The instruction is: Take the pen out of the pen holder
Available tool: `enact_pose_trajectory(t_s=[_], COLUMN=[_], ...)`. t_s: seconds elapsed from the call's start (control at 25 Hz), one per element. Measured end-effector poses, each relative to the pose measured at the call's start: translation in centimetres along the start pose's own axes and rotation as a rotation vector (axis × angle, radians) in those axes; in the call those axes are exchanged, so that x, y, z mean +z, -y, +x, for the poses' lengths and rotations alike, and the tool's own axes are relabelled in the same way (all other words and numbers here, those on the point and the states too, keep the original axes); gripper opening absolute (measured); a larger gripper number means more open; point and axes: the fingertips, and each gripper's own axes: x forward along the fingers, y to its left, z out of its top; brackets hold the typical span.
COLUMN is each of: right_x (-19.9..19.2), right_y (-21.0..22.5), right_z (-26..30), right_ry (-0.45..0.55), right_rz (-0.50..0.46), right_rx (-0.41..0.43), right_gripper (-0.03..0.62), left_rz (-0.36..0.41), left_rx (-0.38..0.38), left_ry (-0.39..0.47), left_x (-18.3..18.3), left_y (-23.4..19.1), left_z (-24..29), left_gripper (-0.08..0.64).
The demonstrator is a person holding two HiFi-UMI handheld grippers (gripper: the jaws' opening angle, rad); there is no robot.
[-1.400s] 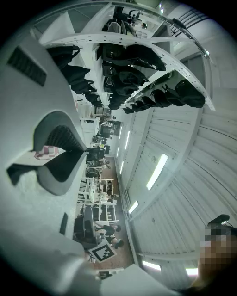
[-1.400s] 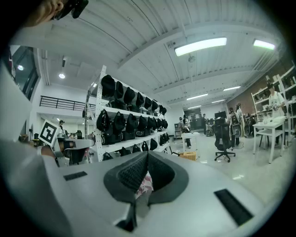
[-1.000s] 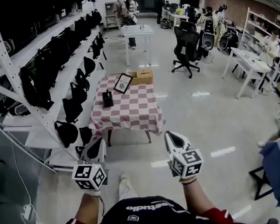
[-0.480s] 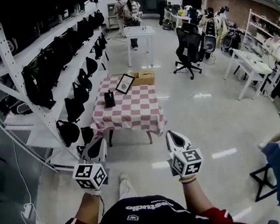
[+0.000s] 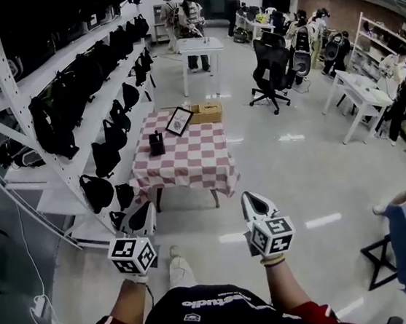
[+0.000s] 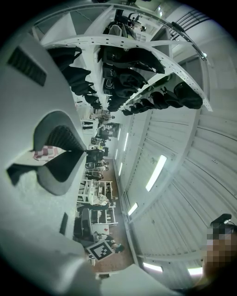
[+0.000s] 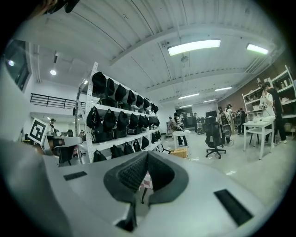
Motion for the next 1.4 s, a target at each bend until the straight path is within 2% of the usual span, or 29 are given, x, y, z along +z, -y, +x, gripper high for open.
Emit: enact_pose_trajectory(t_s=[0.36, 0.8, 1.4], right_x=[-1.2, -0.9, 1.3], right_y=[-0.6, -0.3, 0.9], right_z=[0.7, 1.9, 8.9], right_ry=[-0.025, -0.028, -0.004], right_rz=[0.037, 0.033, 0.006], right_rx=[0.024, 0.028, 0.029], right_gripper=[0.000, 0.002, 0.002], left_rz=[-0.006, -0.003, -0.033], left_rx=[0.002, -0.022, -0.010], left_ry=[-0.018, -0.025, -0.015], left_x=[-1.0, -0.9, -1.0], left_y=[-0.7, -1.0, -5.8], left_z=[0.3, 2.2, 8.3], left_gripper=[0.006, 0.006, 0.006])
